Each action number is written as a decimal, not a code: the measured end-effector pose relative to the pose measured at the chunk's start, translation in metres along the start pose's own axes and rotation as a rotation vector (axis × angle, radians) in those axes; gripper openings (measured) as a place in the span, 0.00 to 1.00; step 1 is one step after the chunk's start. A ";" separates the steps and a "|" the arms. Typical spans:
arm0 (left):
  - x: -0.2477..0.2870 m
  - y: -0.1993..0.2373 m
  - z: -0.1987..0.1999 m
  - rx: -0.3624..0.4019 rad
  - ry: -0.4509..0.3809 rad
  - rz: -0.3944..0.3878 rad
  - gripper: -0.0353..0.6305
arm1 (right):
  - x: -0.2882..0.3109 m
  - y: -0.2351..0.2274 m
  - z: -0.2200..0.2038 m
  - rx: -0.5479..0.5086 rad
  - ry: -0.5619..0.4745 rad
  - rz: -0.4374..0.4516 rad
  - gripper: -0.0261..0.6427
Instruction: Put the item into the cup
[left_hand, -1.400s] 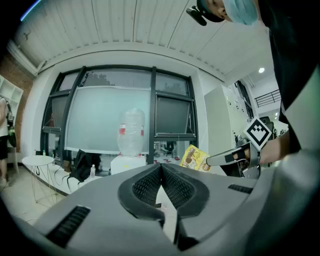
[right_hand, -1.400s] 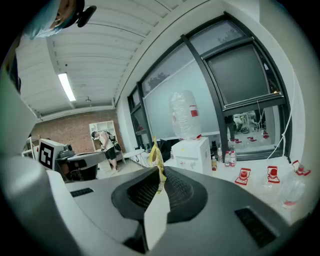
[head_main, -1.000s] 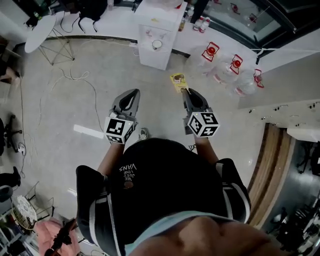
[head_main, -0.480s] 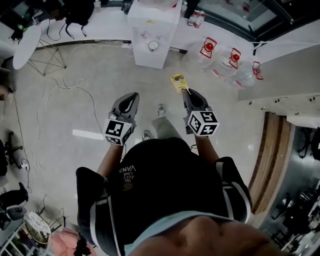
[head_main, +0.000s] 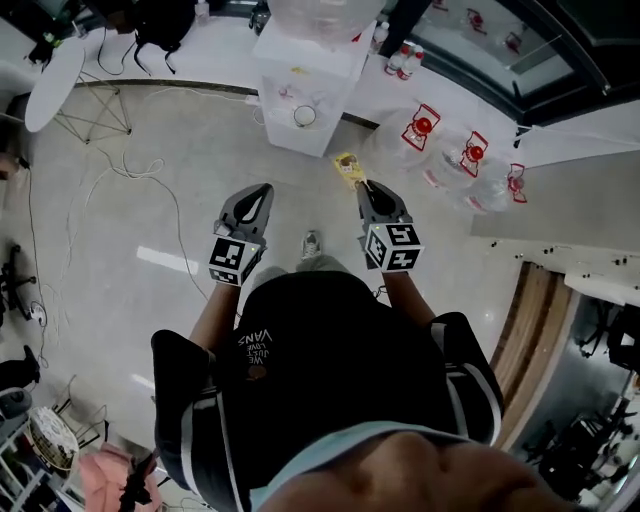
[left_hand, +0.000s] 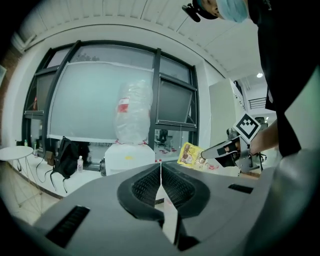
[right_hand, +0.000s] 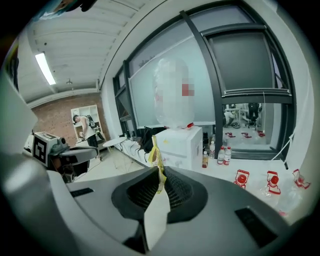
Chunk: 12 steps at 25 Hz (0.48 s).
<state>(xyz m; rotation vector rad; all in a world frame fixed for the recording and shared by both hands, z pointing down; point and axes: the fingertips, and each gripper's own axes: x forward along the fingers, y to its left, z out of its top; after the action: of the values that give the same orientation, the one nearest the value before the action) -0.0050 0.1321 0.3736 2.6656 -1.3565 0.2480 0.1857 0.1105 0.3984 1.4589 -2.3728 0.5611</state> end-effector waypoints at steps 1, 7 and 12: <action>0.009 0.002 -0.001 0.006 0.001 0.007 0.09 | 0.008 -0.006 0.002 -0.007 0.006 0.010 0.13; 0.056 0.022 -0.019 0.020 0.026 0.027 0.09 | 0.057 -0.029 0.006 -0.044 0.028 0.026 0.13; 0.093 0.053 -0.043 0.025 0.073 -0.003 0.09 | 0.101 -0.036 0.002 -0.056 0.057 -0.012 0.13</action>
<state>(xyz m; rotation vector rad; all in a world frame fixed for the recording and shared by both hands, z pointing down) 0.0022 0.0363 0.4379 2.6504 -1.3360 0.3604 0.1736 0.0156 0.4482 1.4128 -2.3160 0.5215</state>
